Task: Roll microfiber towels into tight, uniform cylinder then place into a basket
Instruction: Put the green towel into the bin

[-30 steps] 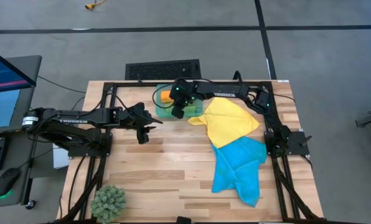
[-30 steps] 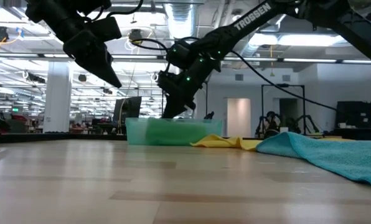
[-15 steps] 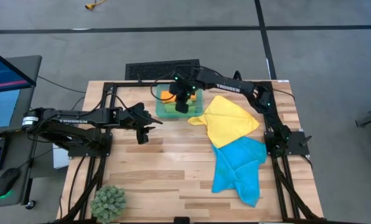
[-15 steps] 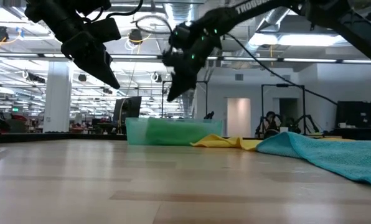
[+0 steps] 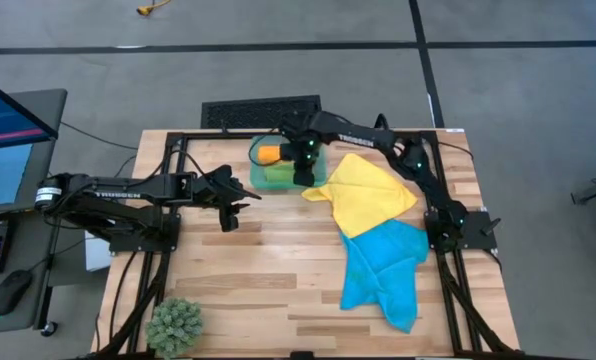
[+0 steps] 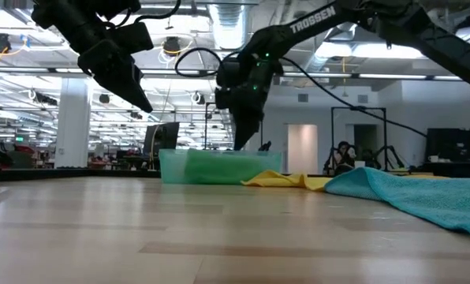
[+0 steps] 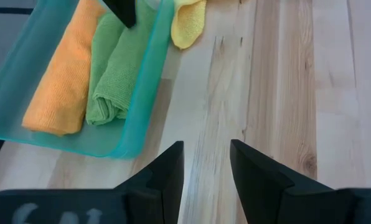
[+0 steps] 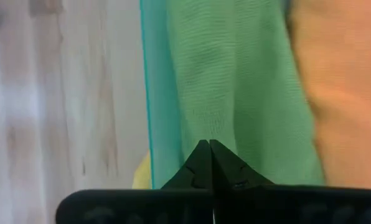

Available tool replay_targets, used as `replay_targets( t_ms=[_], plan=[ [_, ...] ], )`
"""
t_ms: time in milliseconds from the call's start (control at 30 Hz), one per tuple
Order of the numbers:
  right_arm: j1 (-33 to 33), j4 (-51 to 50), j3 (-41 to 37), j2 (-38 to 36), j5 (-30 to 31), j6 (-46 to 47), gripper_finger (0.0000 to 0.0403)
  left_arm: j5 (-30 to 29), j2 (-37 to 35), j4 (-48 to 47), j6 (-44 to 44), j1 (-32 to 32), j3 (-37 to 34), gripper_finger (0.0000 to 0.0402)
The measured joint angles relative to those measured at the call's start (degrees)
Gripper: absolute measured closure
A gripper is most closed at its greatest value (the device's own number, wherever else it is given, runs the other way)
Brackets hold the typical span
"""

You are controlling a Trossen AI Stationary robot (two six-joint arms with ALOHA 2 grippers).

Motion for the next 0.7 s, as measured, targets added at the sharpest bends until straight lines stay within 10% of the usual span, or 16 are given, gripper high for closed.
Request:
replay_targets(
  t_ms=[700],
  plan=[
    [-1.19,4.55,-0.07,2.42,3.18,6.41,0.0401,0.0,-0.01,-0.09,-0.48,0.02,0.0,0.0278]
  ],
)
